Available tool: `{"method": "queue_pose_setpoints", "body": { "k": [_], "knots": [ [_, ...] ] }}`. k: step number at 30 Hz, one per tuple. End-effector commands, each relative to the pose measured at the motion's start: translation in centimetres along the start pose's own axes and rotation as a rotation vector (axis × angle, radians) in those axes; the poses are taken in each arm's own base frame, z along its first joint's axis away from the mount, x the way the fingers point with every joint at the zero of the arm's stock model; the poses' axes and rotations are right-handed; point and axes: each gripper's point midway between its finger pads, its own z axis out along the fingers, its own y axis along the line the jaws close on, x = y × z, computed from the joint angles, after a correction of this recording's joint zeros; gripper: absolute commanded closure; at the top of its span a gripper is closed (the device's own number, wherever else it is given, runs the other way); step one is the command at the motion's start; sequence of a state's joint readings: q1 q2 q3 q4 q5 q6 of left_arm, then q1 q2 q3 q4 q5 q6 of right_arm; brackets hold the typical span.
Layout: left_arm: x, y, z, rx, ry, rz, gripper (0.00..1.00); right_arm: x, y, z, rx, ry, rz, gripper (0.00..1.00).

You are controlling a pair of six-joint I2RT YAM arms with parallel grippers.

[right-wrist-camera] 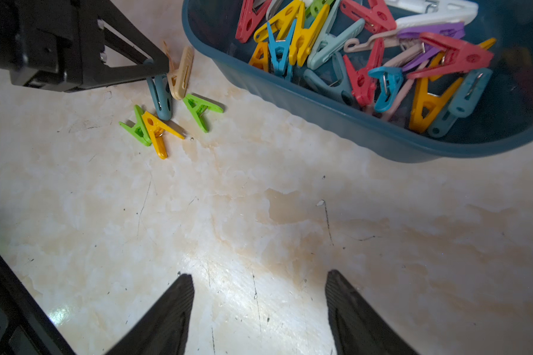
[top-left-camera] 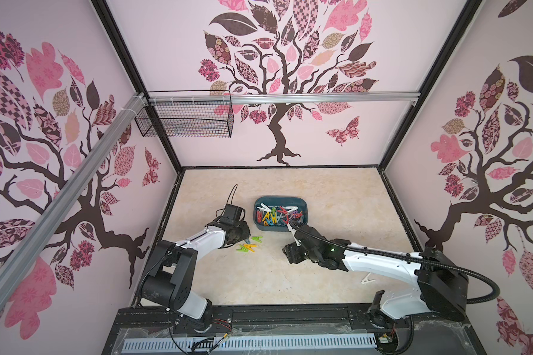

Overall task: Put the clothespins into the storage box
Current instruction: Pick up the clothespin from the center of the board.

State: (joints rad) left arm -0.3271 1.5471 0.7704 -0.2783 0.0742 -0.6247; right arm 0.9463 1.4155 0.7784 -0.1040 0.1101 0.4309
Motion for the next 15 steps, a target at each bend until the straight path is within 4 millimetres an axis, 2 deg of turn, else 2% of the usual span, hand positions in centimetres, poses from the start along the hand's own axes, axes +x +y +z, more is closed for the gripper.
{"method": "queue_pose_setpoints", "body": {
  "k": [1, 6, 11, 15],
  "knots": [
    [-1.3, -1.0, -0.3, 0.017, -0.027, 0.015, 0.73, -0.4, -0.2, -0.7, 0.013, -0.024, 0.012, 0.29],
    [-1.4, -1.3, -1.0, 0.026, -0.029, 0.008, 0.83, -0.2, -0.5, -0.8, 0.02, -0.025, 0.016, 0.29],
    [-2.3, -2.2, -4.2, 0.065, -0.081, 0.016, 0.91, -0.2, -0.8, -1.1, 0.033, -0.033, 0.016, 0.29],
    [-4.2, -3.9, -7.0, 0.125, -0.16, 0.032, 0.92, 0.0, -1.1, -0.9, 0.041, -0.031, 0.014, 0.28]
  ]
}}
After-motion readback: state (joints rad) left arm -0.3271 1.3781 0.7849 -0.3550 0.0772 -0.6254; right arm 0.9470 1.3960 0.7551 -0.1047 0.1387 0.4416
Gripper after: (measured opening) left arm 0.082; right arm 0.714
